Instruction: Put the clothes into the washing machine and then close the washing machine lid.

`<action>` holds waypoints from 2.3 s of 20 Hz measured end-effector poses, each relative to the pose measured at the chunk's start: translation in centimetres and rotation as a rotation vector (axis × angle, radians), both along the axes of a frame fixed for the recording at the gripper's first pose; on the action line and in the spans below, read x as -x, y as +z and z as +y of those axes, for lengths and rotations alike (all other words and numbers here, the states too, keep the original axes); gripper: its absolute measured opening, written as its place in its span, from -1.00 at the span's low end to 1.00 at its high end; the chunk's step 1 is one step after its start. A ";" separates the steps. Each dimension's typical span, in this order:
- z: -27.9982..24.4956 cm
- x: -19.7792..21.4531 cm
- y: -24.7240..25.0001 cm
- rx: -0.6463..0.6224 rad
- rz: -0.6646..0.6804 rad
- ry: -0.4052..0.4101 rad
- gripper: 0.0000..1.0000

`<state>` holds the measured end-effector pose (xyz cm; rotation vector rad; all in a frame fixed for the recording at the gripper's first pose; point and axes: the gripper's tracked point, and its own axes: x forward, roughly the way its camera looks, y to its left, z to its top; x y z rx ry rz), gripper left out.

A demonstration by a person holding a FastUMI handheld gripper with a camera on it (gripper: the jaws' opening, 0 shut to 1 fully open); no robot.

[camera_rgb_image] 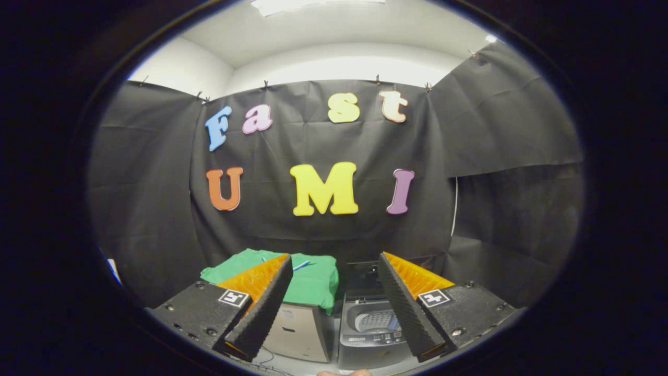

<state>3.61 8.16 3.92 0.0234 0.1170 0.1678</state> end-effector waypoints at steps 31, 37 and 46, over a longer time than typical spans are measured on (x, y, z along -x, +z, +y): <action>21.9 -20.8 -16.0 0.248 1.054 0.151 0.99; 22.5 -23.4 -19.9 0.286 1.165 0.121 0.99; 22.8 -24.2 -21.4 0.352 1.272 0.048 0.76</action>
